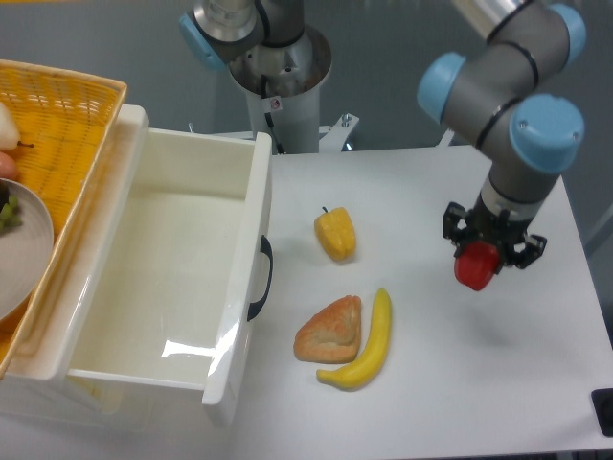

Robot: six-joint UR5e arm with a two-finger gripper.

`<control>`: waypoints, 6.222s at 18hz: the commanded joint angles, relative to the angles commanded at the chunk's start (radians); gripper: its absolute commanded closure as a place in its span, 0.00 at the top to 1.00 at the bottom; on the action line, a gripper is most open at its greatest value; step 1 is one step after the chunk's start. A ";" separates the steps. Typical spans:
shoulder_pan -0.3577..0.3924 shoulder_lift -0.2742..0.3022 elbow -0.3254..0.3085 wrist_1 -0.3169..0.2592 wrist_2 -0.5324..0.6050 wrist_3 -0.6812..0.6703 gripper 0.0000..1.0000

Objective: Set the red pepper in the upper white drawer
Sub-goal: 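Hold the red pepper in the gripper and lift it slightly, then carry the red pepper over the yellow pepper toward the open white drawer, then lower the red pepper into the white drawer's interior, then open the gripper to release the red pepper and lift up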

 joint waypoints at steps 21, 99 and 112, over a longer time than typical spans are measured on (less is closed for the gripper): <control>-0.273 0.253 -0.011 -0.022 -0.173 -0.276 0.24; -0.563 0.062 -0.101 0.087 -0.163 -0.266 0.80; -0.543 0.149 -0.089 0.095 -0.172 -0.269 0.80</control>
